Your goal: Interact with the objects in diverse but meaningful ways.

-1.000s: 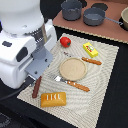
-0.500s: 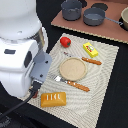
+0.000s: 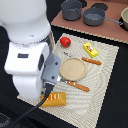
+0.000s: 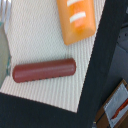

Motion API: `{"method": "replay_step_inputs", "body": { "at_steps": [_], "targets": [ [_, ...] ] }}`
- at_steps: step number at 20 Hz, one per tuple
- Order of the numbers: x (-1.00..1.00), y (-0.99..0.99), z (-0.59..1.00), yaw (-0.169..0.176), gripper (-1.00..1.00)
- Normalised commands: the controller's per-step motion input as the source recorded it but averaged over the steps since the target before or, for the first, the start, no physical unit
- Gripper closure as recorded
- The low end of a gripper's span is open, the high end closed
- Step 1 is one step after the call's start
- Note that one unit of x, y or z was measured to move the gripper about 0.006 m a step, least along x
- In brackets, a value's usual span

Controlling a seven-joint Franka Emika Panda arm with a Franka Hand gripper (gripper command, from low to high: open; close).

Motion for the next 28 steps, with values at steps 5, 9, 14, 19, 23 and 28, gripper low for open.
{"method": "replay_step_inputs", "body": {
  "at_steps": [5, 9, 14, 19, 23, 28],
  "targets": [
    [0.44, -0.28, -0.08, 0.000, -1.00],
    [0.44, -0.32, -0.06, -0.004, -1.00],
    [0.61, -0.33, 0.02, -0.012, -1.00],
    [0.72, -0.25, 0.03, -0.009, -1.00],
    [0.71, -0.24, 0.00, -0.014, -1.00],
    [0.58, -0.16, -0.03, -0.007, -1.00]
  ]
}}
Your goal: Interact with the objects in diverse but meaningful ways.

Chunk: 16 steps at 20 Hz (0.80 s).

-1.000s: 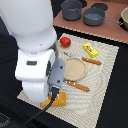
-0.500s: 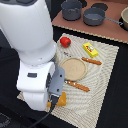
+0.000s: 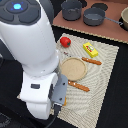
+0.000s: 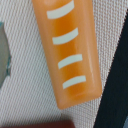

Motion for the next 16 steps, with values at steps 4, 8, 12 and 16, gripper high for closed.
{"method": "replay_step_inputs", "body": {
  "at_steps": [4, 8, 12, 16],
  "targets": [
    [0.13, 0.00, -0.23, 0.001, -1.00],
    [0.11, 0.00, -0.21, 0.000, -1.00],
    [0.13, 0.00, -0.20, 0.001, -1.00],
    [0.11, 0.00, -0.21, 0.000, 1.00]
  ]
}}
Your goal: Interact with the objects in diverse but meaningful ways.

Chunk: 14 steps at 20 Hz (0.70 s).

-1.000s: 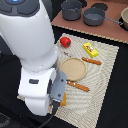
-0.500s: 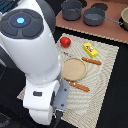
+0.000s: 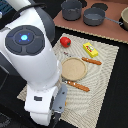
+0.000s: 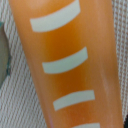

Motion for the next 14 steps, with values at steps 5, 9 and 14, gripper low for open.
{"method": "replay_step_inputs", "body": {
  "at_steps": [5, 9, 14],
  "targets": [
    [0.11, 0.00, -0.16, 0.000, 1.00],
    [0.18, 0.00, -0.02, 0.000, 1.00],
    [0.24, 0.00, 0.00, 0.000, 1.00]
  ]
}}
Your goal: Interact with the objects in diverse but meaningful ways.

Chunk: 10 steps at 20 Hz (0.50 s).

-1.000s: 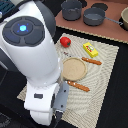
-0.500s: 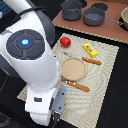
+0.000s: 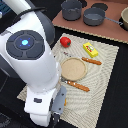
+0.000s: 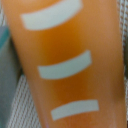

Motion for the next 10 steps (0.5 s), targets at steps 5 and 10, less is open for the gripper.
{"method": "replay_step_inputs", "body": {
  "at_steps": [5, 10],
  "targets": [
    [0.27, 0.06, 0.25, 0.020, 1.00],
    [0.55, 0.51, 0.95, 0.022, 1.00]
  ]
}}
